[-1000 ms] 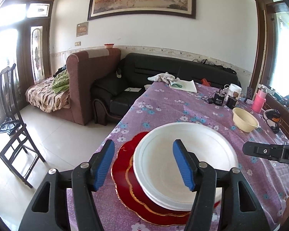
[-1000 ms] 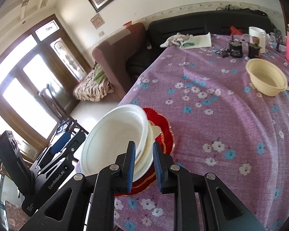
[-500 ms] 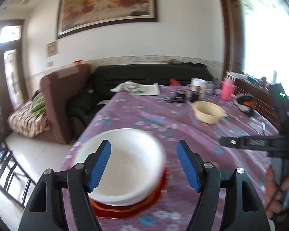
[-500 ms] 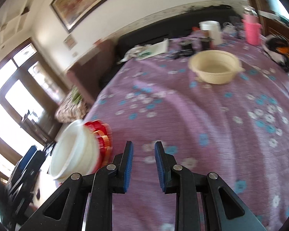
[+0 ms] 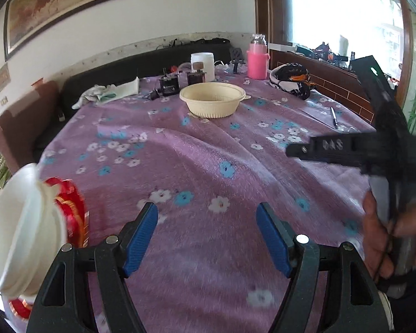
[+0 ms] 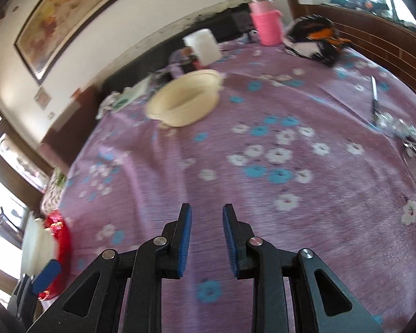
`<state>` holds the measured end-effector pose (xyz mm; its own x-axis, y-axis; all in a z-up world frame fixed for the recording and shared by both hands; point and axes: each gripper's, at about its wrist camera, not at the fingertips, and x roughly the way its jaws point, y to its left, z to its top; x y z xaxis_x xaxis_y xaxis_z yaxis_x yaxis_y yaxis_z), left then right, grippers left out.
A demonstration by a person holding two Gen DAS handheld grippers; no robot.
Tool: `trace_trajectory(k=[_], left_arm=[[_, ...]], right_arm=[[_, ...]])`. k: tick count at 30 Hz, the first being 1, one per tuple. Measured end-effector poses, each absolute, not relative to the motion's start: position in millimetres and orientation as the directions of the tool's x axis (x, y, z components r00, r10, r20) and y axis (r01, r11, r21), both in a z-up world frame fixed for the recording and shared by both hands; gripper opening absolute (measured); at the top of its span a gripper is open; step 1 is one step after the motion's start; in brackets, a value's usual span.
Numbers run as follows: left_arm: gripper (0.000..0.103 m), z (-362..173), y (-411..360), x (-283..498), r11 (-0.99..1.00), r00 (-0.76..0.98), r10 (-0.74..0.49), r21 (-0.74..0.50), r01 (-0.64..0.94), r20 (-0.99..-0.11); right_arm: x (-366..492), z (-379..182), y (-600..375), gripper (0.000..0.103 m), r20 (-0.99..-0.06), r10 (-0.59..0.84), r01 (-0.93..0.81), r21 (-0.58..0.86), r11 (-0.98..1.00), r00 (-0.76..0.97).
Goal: Organize plates and bowls
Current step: 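Withdraw the right tool and move it toward the beige ribbed bowl, then close the right tool on the rim of the beige ribbed bowl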
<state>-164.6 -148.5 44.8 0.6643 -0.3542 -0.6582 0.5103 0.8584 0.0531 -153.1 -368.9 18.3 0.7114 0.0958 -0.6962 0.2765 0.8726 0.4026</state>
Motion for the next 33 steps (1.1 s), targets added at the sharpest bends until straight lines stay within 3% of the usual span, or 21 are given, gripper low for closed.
trace_trajectory(k=[7, 17, 33], left_arm=[[0.073, 28.2, -158.7, -129.7, 0.875, 0.642, -0.336, 0.023, 0.483, -0.689], [0.075, 28.1, -153.6, -122.2, 0.897, 0.650, -0.329, -0.012, 0.442, -0.685], [0.078, 22.4, -163.6, -122.3, 0.886, 0.628, -0.299, 0.036, 0.463, -0.719]], right_arm=[[-149.0, 5.4, -376.8, 0.024, -0.710, 0.078, 0.296, 0.387, 0.873, 0.700], [-153.9, 17.9, -351.2, 0.026, -0.693, -0.114, 0.334, 0.192, 0.923, 0.712], [-155.1, 17.3, -353.3, 0.031, -0.702, -0.117, 0.345, 0.193, 0.919, 0.703]])
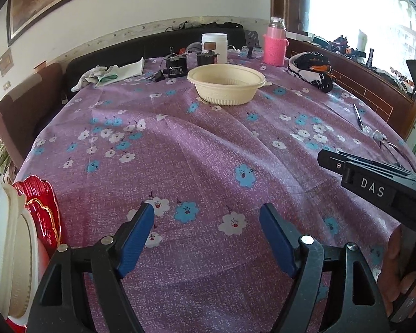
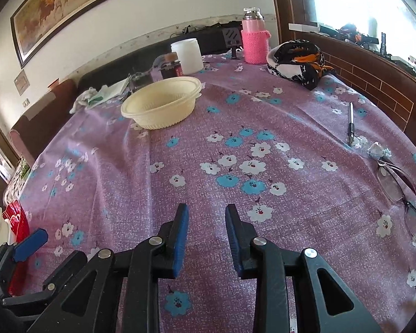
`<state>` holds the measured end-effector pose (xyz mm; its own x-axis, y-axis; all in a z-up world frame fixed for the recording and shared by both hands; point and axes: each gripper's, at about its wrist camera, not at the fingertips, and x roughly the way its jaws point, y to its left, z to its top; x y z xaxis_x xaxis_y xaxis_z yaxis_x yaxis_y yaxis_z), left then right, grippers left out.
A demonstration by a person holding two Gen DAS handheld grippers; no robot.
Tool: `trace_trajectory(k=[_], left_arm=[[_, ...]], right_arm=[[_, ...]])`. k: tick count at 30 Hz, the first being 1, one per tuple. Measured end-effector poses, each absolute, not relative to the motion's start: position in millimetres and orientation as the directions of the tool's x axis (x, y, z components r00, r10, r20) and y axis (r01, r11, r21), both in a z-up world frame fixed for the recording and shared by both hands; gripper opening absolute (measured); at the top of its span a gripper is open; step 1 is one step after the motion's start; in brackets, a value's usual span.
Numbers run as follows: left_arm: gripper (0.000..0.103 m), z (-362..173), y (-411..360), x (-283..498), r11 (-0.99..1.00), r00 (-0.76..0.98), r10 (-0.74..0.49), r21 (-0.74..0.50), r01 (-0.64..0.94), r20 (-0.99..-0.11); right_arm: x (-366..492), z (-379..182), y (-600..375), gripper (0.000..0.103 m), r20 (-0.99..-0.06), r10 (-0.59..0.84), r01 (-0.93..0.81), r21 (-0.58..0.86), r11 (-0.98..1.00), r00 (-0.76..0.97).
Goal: Organize plates and bowls
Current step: 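Close the right tool on the rim of the beige ribbed bowl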
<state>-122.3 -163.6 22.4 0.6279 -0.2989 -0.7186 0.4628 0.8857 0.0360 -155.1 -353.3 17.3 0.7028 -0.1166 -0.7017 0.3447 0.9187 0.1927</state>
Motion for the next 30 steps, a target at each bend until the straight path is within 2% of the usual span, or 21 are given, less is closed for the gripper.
trace_trajectory(k=[5, 9, 11, 18, 22, 25, 27, 30], left_arm=[[0.079, 20.1, -162.9, -118.4, 0.884, 0.605, -0.305, 0.017, 0.468, -0.735], [0.080, 15.3, -163.8, -106.5, 0.882, 0.542, -0.314, -0.028, 0.471, -0.780], [0.080, 24.2, -163.6, -101.9, 0.870, 0.527, -0.369, -0.086, 0.485, -0.766], [0.080, 74.1, -191.5, -57.8, 0.880, 0.589, -0.374, -0.073, 0.469, -0.717], [0.080, 83.8, -197.7, -9.0, 0.940, 0.685, -0.282, -0.049, 0.339, -0.672], [0.080, 71.7, -183.4, 19.5, 0.959, 0.691, -0.272, -0.132, 0.250, -0.670], [0.080, 60.6, -174.1, 26.3, 0.969, 0.709, -0.245, -0.142, 0.202, -0.662], [0.080, 50.6, -158.0, 37.1, 0.969, 0.676, -0.248, -0.192, 0.158, -0.694]], right_arm=[[-155.2, 16.9, -354.9, 0.031, -0.704, -0.110, 0.347, 0.203, 0.916, 0.702], [-144.4, 18.1, -361.2, 0.031, -0.730, -0.051, 0.315, 0.231, 0.921, 0.682], [-138.4, 25.3, -369.7, 0.031, -0.725, -0.020, 0.310, 0.268, 0.912, 0.688], [-99.6, 74.9, -402.4, 0.031, -0.661, 0.027, 0.316, 0.394, 0.863, 0.750], [-64.2, 79.4, -413.0, 0.032, -0.639, 0.104, 0.334, 0.527, 0.782, 0.762], [-42.7, 61.8, -412.3, 0.032, -0.656, 0.150, 0.362, 0.575, 0.734, 0.740], [-31.1, 47.2, -411.8, 0.032, -0.669, 0.179, 0.378, 0.597, 0.708, 0.721], [-16.1, 34.3, -412.0, 0.032, -0.671, 0.193, 0.384, 0.609, 0.694, 0.716]])
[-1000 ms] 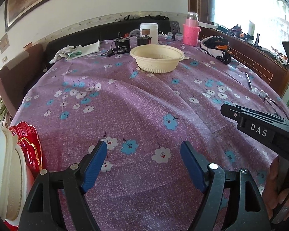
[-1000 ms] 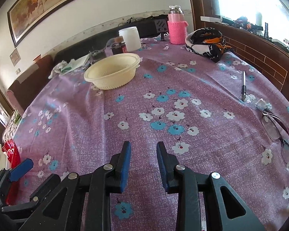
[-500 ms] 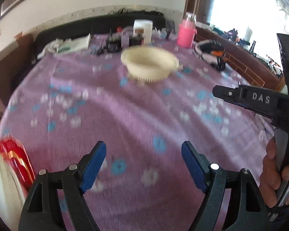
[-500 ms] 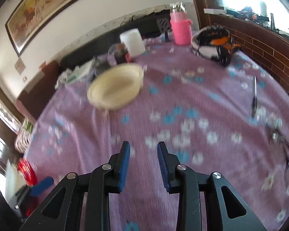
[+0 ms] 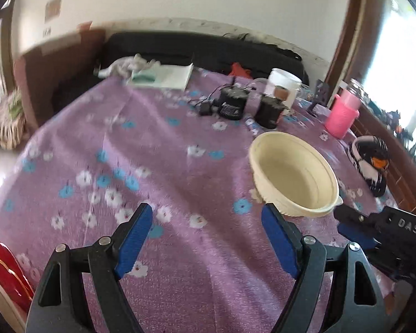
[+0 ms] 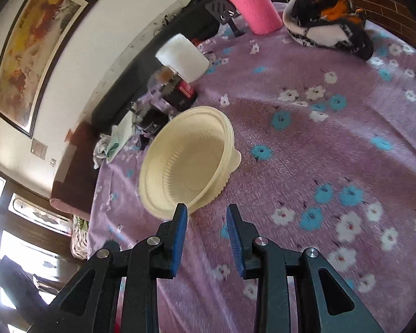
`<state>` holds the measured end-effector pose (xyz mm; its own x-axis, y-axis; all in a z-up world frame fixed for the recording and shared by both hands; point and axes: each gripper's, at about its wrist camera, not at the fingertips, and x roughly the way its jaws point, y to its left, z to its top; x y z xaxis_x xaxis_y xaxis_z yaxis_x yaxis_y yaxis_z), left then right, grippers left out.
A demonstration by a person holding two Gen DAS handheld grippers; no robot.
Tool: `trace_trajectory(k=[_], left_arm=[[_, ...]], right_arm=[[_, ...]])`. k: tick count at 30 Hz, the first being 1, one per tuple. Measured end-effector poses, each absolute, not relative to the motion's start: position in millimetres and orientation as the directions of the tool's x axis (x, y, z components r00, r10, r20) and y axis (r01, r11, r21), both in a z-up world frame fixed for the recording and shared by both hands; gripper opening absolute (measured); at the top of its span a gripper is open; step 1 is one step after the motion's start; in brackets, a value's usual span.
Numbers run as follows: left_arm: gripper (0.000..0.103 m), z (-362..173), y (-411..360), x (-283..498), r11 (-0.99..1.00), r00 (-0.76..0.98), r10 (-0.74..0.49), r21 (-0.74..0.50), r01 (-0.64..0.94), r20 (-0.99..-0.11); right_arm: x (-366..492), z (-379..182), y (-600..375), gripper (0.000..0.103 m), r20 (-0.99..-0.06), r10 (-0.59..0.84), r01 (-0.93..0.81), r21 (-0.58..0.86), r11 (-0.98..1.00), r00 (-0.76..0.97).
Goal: Organize plates and bowls
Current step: 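Close the right tool on the rim of the beige ribbed bowl, then lift the beige bowl with the right tool, tilting it on edge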
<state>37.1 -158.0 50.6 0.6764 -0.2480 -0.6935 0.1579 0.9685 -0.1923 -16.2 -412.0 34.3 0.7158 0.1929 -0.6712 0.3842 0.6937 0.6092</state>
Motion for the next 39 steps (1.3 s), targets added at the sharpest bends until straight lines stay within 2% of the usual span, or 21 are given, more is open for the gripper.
trace_trajectory(k=[2, 7, 9, 12, 14, 17, 21, 22, 26, 30, 33, 35, 39], left_arm=[[0.080, 49.7, -149.7, 36.4, 0.966, 0.679, -0.253, -0.213, 0.144, -0.689], [0.080, 45.0, -145.6, 37.9, 0.960, 0.653, -0.275, -0.234, 0.151, -0.705], [0.080, 43.6, -147.0, 37.0, 0.958, 0.643, -0.285, -0.236, 0.163, -0.711], [0.080, 46.0, -147.2, 32.3, 0.950, 0.644, -0.311, -0.250, 0.188, -0.699], [0.080, 50.0, -146.1, 29.6, 0.949, 0.658, -0.314, -0.250, 0.193, -0.684], [0.080, 55.0, -144.4, 26.3, 0.942, 0.670, -0.333, -0.265, 0.205, -0.664], [0.080, 59.1, -148.1, 22.1, 0.930, 0.673, -0.366, -0.274, 0.244, -0.643], [0.080, 59.0, -150.9, 22.0, 0.927, 0.668, -0.374, -0.273, 0.257, -0.643], [0.080, 52.5, -162.4, 23.9, 0.908, 0.615, -0.417, -0.284, 0.307, -0.669], [0.080, 44.7, -166.7, 26.9, 0.896, 0.576, -0.440, -0.303, 0.323, -0.689], [0.080, 42.5, -171.7, 24.5, 0.895, 0.571, -0.439, -0.283, 0.345, -0.693], [0.075, 41.5, -178.4, 20.7, 0.896, 0.572, -0.429, -0.250, 0.367, -0.699], [0.056, 37.4, -187.1, 17.9, 0.896, 0.567, -0.412, -0.202, 0.397, -0.714]], right_arm=[[-7.5, 30.4, -412.4, 0.032, -0.646, 0.212, 0.360, 0.634, 0.684, 0.734], [11.8, 11.6, -413.2, 0.031, -0.686, 0.190, 0.393, 0.596, 0.701, 0.702], [10.6, 9.7, -415.2, 0.018, -0.698, 0.176, 0.396, 0.574, 0.716, 0.694], [-0.2, 19.2, -418.3, 0.011, -0.687, 0.165, 0.368, 0.557, 0.745, 0.707], [-11.3, 29.6, -419.6, 0.010, -0.675, 0.160, 0.338, 0.543, 0.769, 0.721], [-24.0, 40.3, -421.2, 0.010, -0.660, 0.189, 0.278, 0.534, 0.798, 0.727], [-29.9, 40.4, -421.0, 0.010, -0.617, 0.404, 0.099, 0.619, 0.779, 0.675], [-29.1, 39.3, -420.2, 0.010, -0.621, 0.418, 0.085, 0.618, 0.782, 0.663], [-26.3, 36.8, -417.2, 0.013, -0.681, 0.318, 0.149, 0.534, 0.832, 0.660], [-31.5, 44.3, -419.4, 0.014, -0.684, 0.233, 0.187, 0.481, 0.856, 0.691], [-35.8, 49.3, -421.2, 0.020, -0.680, 0.190, 0.207, 0.457, 0.865, 0.708], [-37.1, 49.8, -419.2, 0.021, -0.683, 0.185, 0.207, 0.449, 0.869, 0.706], [-39.4, 48.2, -408.0, 0.021, -0.711, 0.161, 0.211, 0.405, 0.890, 0.684]])
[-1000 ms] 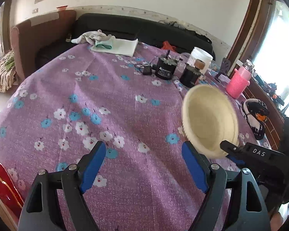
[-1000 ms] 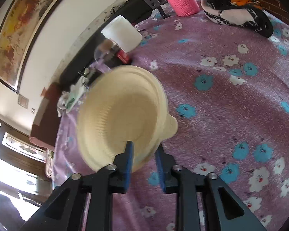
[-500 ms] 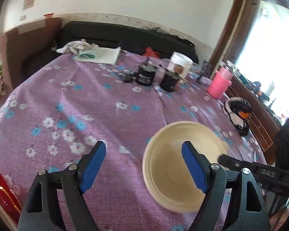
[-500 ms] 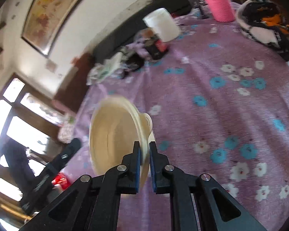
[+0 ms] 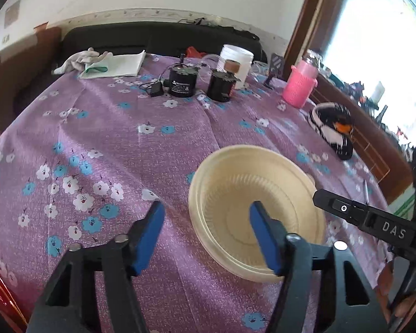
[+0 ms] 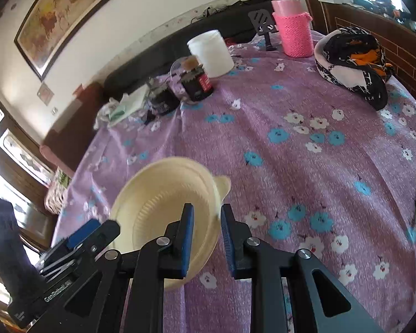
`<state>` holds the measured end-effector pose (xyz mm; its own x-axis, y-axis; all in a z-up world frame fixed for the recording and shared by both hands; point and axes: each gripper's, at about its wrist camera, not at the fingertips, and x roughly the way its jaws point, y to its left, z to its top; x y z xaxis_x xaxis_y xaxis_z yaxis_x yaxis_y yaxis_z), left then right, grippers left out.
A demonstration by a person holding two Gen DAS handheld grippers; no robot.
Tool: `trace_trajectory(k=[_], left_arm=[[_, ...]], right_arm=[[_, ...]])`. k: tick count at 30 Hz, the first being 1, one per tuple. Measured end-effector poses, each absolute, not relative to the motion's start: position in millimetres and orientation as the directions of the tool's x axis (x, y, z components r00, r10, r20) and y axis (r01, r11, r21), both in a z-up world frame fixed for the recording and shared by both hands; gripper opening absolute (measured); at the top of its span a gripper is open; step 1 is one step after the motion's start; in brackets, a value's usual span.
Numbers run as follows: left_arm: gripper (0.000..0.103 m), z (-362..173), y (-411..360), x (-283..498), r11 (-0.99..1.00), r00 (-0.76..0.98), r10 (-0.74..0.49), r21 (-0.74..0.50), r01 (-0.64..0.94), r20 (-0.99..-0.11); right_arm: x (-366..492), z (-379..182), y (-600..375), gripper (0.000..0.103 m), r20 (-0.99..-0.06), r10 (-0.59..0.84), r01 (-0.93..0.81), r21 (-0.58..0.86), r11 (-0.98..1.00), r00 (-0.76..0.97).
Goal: Organize plates and bowls
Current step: 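Lift the beige bowl with the right tool, tilting it on edge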
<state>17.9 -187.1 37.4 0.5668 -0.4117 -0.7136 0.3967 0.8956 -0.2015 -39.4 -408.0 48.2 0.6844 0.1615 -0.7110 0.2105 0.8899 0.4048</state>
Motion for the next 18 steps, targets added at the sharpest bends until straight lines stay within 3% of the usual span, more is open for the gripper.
trace_trajectory(k=[7, 18], left_arm=[[0.030, 20.6, -202.5, 19.2, 0.890, 0.530, -0.382, -0.146, 0.433, -0.757], [0.026, 21.4, -209.7, 11.4, 0.897, 0.588, -0.334, -0.056, 0.438, -0.736]], right_arm=[[-40.3, 45.4, -399.0, 0.021, -0.744, 0.102, 0.229, 0.329, 0.916, 0.661], [-35.4, 29.5, -393.2, 0.018, -0.769, 0.115, 0.231, 0.325, 0.917, 0.629]])
